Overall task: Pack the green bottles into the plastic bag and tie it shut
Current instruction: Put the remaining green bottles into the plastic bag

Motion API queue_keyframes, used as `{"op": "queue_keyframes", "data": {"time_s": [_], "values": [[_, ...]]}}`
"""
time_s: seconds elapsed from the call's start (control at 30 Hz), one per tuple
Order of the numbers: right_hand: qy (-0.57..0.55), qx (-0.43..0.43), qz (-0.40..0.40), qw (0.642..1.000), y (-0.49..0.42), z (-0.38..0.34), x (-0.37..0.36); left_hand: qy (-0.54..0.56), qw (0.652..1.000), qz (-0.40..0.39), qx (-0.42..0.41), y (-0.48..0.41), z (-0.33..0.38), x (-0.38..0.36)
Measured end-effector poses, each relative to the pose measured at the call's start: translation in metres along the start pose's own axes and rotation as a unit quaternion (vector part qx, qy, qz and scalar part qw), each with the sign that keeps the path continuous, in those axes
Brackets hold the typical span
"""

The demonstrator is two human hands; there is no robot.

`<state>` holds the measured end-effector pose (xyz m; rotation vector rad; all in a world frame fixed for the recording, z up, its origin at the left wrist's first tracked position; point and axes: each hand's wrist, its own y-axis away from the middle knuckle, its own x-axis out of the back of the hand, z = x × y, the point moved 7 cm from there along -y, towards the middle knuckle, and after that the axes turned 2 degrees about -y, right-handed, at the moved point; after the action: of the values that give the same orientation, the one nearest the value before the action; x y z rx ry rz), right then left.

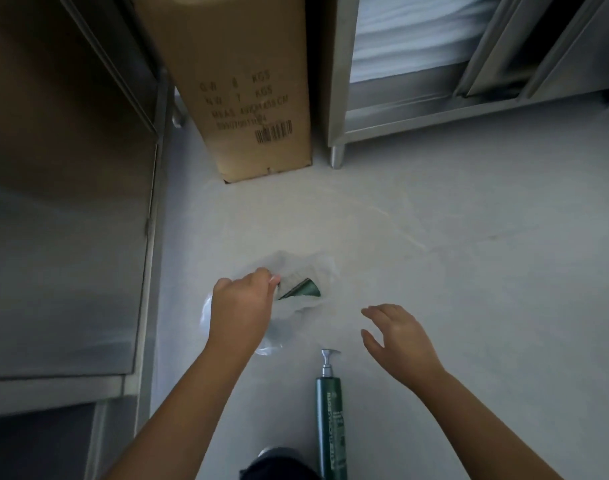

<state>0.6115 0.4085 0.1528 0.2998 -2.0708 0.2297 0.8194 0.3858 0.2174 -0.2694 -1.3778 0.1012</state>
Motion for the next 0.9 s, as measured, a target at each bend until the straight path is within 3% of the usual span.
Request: {"op": "queue_keyframes", "data": {"time_s": [0.17,0.33,0.6,0.9], "values": [[-0.008,0.021,0.009,1.000,0.022,0.033,-0.069,-0.089,0.990,0.068,-0.084,0.037,0.022,-0.031],[-0.040,0.018,-0.019,0.999,0.053,0.057,-0.133,-0.132,0.981,0.098,-0.103,0.074,0.028,-0.046],[-0.119,-0.109,-0.150,0.975,0.102,0.080,-0.214,-0.144,0.979,0.084,-0.121,0.131,0.030,-0.074],[-0.150,-0.195,-0.140,0.959,0.114,0.075,-0.248,-0.130,0.985,0.080,-0.085,0.143,0.023,-0.087]]}}
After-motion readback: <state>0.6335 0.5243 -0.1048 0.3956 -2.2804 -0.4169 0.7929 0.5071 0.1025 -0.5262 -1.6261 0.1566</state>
